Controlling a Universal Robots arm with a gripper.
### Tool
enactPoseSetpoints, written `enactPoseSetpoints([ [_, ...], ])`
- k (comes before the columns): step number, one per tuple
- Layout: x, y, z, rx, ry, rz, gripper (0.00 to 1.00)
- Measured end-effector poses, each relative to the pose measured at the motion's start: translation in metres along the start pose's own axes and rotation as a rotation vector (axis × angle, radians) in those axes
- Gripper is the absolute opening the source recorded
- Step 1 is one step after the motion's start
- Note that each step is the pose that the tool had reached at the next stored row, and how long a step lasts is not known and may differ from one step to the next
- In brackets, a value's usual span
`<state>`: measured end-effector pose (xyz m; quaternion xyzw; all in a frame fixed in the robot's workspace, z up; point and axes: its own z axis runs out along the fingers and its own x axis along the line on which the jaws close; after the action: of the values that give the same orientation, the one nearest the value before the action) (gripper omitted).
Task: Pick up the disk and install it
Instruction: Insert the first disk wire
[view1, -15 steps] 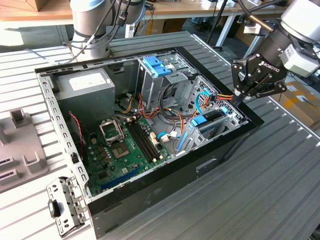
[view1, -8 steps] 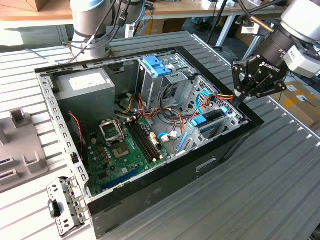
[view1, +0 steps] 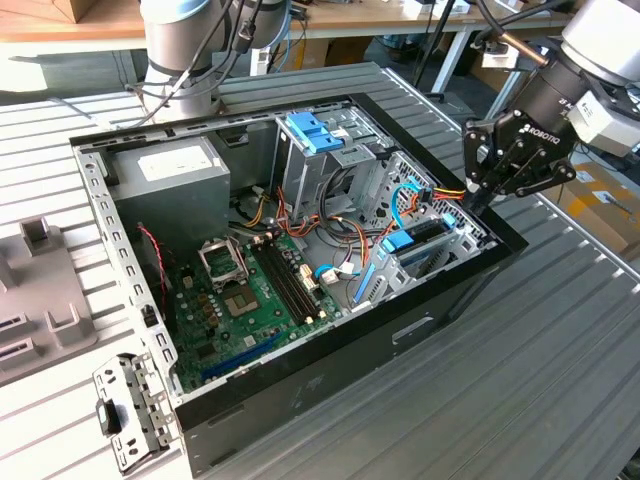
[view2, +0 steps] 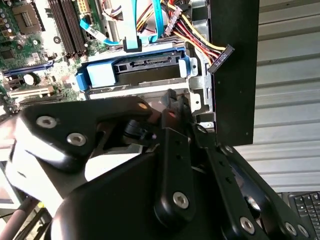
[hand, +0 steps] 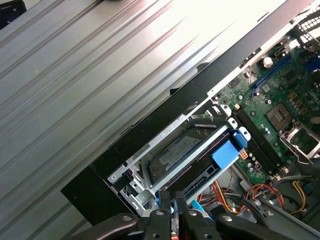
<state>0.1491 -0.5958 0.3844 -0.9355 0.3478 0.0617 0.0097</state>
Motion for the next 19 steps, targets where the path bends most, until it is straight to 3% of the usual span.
enactPoseSetpoints([
  [4,0.0000,0.0000,0.0000,-0.0001,0.0000,-0.001,0.42],
  [6,0.0000,0.0000,0.0000,-0.0001,0.0000,-0.001,0.42],
  [7,0.0000,0.0000,0.0000,-0.0001,0.0000,-0.001,0.48],
  [12,0.0052,-0.0045,0.0000,-0.0002,0.0000,-0.001,0.48],
  [16,0.0133,-0.0118,0.0002,-0.0001,-0.0001,-0.001,0.48],
  [19,0.0215,-0.0215,0.0013,-0.0002,-0.0001,-0.001,0.48],
])
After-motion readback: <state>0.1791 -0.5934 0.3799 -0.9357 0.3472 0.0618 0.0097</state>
